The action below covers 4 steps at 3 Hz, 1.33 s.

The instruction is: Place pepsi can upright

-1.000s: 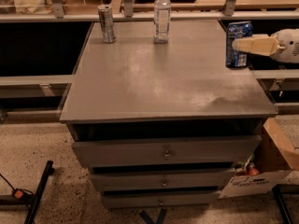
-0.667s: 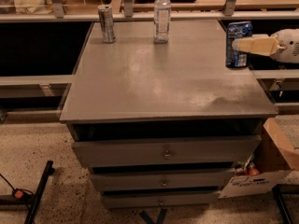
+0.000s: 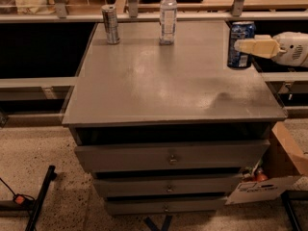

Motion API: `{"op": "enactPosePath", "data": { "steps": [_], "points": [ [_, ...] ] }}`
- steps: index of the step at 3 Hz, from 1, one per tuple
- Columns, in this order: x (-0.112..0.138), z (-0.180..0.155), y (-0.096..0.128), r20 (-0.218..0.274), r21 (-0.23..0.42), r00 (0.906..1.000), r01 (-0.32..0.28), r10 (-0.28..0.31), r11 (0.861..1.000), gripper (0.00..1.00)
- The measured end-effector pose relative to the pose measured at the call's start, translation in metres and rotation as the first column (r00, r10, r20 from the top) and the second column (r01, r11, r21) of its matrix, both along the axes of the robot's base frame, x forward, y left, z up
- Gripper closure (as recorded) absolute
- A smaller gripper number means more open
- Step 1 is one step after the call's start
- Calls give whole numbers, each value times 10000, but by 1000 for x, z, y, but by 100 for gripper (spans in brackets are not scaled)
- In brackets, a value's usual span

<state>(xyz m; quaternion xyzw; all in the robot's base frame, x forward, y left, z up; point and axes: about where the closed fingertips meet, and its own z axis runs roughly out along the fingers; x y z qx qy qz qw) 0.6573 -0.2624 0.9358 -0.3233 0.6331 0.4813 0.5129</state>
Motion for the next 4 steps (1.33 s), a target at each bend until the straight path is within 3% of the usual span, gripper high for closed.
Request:
{"op": "enactPosePath", "data": {
  "steps": [1,2,3,4],
  "points": [
    [13,-11,1,1181,-235,9929,188,-159,9995,100],
    [13,-13,2,1192,-184,9928,166,-143,9997,100],
    [10,-14,-1,1650,98,9859,280,-292,9996,100],
    [6,-15,-2,2474,271,9678,419,-473,9988,100]
  ]
}}
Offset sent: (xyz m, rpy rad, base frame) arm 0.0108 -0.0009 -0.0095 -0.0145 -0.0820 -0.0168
